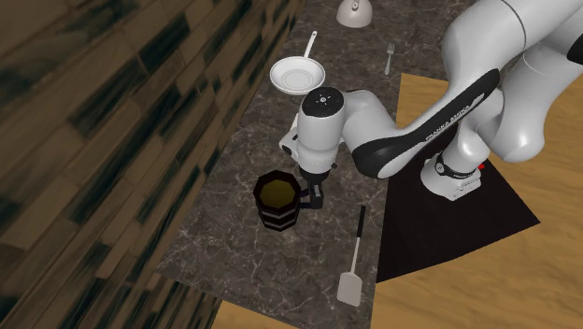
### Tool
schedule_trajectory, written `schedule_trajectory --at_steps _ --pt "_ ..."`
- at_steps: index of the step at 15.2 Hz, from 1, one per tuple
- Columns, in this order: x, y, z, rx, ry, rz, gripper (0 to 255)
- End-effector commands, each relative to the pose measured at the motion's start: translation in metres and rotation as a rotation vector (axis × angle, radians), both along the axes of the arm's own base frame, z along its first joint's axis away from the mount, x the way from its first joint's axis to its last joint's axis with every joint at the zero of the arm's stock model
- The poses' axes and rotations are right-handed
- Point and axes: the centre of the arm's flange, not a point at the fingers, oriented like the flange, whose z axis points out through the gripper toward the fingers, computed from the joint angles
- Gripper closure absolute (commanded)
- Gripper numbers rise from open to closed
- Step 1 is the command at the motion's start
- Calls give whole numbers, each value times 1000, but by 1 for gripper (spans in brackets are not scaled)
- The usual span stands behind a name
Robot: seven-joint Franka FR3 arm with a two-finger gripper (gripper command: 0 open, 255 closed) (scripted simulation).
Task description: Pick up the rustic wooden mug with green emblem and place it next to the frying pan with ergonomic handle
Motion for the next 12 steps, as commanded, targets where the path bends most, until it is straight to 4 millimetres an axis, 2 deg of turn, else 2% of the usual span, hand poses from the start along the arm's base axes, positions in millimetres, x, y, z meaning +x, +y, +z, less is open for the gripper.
schedule_trajectory --at_steps 1,6,7,12 --pt "0 0 -2 0 -1 0 0" --pt "0 0 -2 0 -1 0 0" --pt "0 0 -2 0 -1 0 255" --pt "0 0 -2 0 -1 0 255"
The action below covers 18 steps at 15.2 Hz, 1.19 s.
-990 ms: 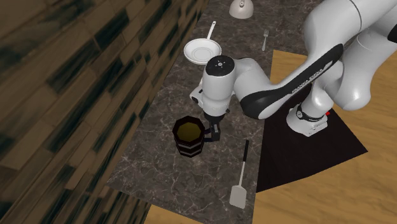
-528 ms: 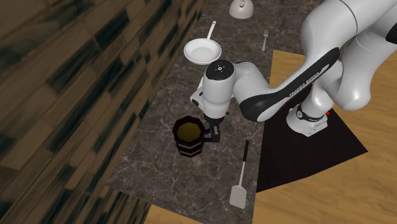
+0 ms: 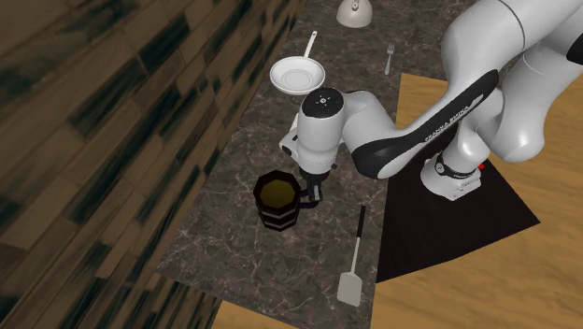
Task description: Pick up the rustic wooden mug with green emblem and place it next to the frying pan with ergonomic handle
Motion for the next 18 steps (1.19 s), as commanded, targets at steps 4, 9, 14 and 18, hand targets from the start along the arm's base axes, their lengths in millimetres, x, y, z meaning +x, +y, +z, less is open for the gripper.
schedule_trajectory --at_steps 4,9,14,18 --pt "0 0 0 0 0 0 255" --pt "0 0 26 0 0 0 255" --pt "0 0 53 0 0 0 255" --pt "0 0 74 0 0 0 255"
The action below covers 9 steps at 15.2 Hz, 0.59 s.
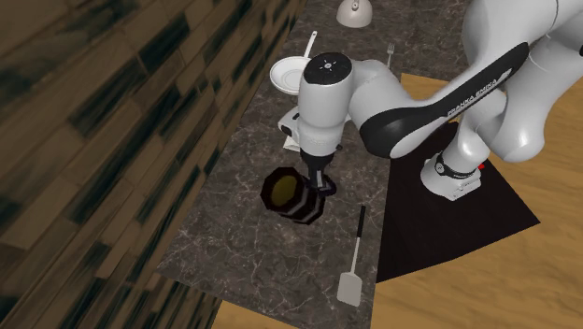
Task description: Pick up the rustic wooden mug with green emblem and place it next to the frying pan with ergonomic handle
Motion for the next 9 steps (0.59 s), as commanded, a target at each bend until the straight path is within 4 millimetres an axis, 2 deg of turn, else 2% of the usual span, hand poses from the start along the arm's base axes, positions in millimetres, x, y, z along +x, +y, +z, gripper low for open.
schedule_trajectory --at_steps 1,9 --pt "1 0 11 0 -2 0 255" --pt "1 0 53 0 -2 0 255"
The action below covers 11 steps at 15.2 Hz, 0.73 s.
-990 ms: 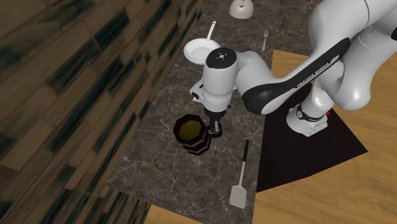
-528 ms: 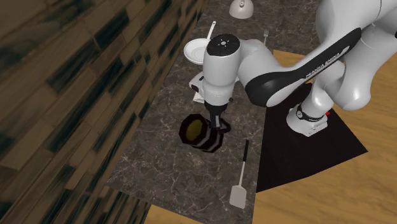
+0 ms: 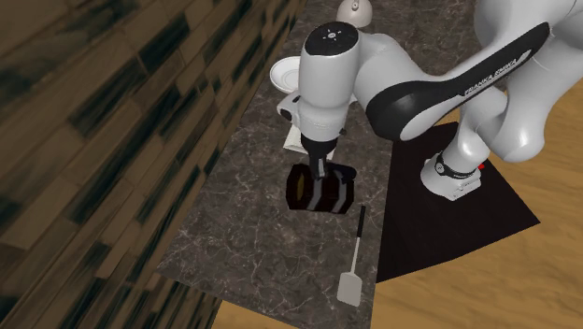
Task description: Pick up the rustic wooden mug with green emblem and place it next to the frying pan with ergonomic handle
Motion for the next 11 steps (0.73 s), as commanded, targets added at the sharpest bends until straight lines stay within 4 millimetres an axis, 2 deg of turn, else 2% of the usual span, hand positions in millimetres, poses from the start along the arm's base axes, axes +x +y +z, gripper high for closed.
schedule_trajectory --at_steps 1,11 --pt "1 1 13 0 -2 0 255" --pt "1 1 65 0 -2 0 255"
